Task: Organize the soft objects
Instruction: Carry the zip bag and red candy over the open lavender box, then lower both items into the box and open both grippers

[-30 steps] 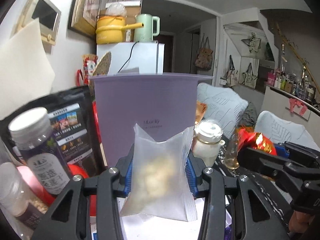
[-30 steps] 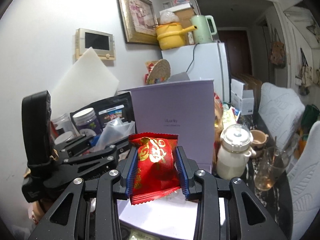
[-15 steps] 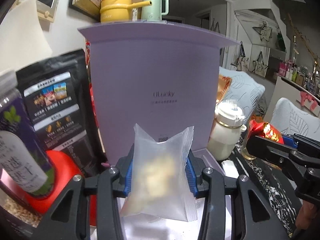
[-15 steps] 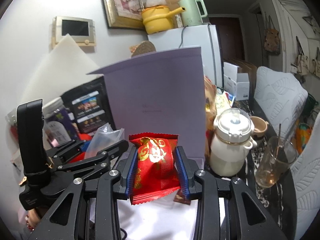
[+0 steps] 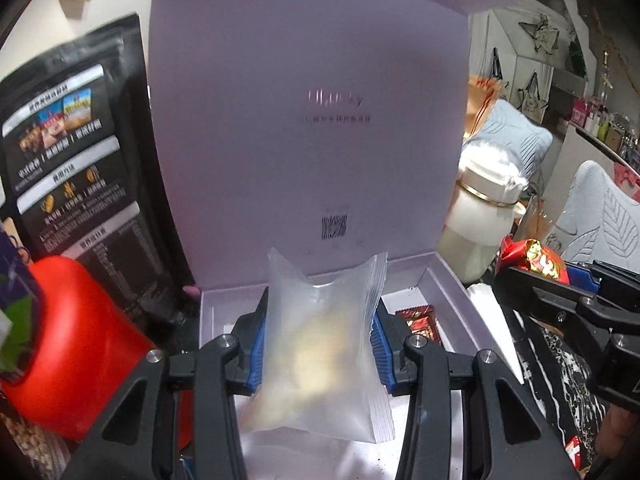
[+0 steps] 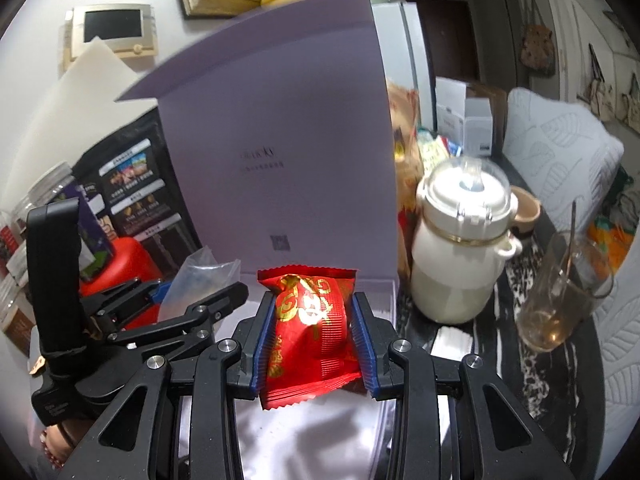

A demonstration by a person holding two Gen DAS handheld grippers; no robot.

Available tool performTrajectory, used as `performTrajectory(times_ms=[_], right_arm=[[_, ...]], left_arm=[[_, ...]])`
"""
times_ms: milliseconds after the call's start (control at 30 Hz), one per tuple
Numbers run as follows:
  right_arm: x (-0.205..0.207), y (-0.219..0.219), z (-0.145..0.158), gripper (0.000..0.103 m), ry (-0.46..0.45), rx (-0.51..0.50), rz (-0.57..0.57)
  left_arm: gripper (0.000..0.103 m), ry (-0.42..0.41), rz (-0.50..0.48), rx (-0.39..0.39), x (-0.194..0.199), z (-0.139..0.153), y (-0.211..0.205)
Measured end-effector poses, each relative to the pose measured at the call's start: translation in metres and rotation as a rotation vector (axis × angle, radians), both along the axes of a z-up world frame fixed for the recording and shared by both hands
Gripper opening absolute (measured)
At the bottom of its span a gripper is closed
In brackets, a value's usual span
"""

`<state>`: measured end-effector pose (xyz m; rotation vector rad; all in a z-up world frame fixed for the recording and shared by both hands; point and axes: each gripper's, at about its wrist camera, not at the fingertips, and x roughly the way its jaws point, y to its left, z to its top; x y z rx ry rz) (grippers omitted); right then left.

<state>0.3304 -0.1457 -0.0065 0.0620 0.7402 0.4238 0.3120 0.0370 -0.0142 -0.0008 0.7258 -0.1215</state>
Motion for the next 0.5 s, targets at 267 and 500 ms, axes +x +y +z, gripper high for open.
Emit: performTrajectory(times_ms=[267,500], right_arm=[[0.013,0.008,-0.026,0.036,0.079,-0.044,0.009],[0.019,0.017,-0.045,0.036,0.121,-0.083,0.021]], left_arm=[[0.043,0.083,0.022,0.028,0.015,-0.026,0.0],[0.043,0.147,0.039,0.033,0.027,-0.041,0.005]])
